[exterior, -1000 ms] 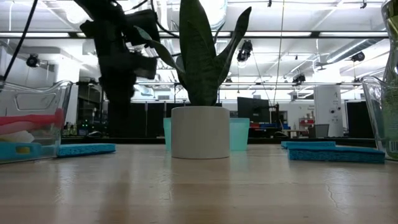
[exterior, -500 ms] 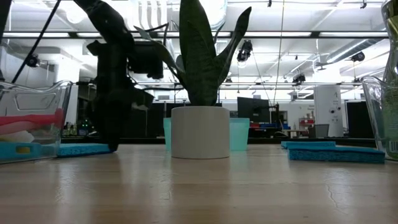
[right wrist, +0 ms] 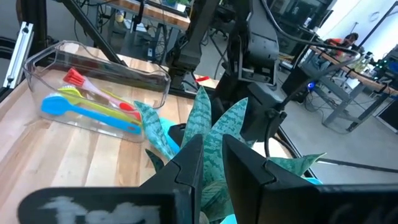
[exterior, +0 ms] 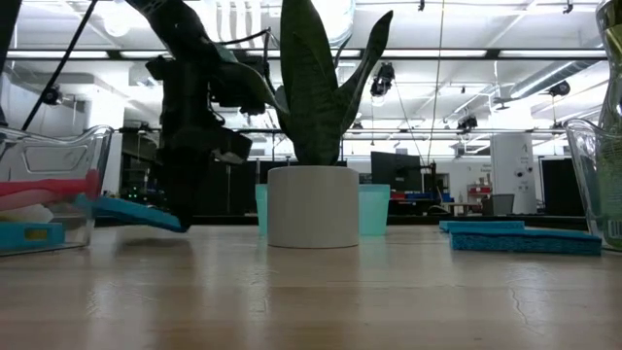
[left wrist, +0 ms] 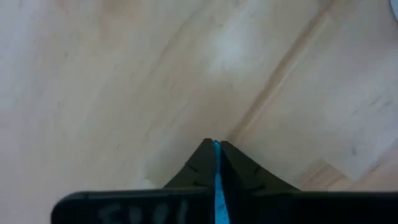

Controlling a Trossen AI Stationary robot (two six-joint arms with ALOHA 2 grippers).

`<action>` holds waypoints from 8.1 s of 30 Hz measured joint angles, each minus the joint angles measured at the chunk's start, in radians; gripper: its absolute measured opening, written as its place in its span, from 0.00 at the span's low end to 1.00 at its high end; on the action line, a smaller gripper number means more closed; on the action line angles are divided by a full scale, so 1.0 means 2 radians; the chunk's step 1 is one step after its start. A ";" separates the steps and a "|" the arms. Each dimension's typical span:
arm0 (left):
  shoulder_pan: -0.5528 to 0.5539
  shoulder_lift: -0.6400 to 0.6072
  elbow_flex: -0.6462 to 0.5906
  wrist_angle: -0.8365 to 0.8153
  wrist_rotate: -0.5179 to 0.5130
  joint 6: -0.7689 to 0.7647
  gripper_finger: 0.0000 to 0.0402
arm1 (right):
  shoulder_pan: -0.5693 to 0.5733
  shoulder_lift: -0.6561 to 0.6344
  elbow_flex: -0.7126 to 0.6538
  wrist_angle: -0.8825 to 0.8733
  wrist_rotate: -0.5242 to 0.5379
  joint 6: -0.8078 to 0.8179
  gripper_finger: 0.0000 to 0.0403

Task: Pick & Place Kitchen Sink Supplies
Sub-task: Put the blue sponge into the green transparent bin

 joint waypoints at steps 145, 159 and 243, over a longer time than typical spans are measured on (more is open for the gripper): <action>-0.187 -0.612 -0.336 0.391 -0.165 0.214 0.00 | -0.009 0.000 -0.010 -0.006 0.079 0.020 0.14; -0.186 -0.752 -0.403 0.376 -0.130 0.206 0.00 | -0.012 0.000 -0.010 -0.014 0.079 0.023 0.14; -0.186 -0.818 -0.468 0.373 -0.107 0.168 0.00 | -0.305 0.115 0.172 -0.624 -0.203 0.169 0.58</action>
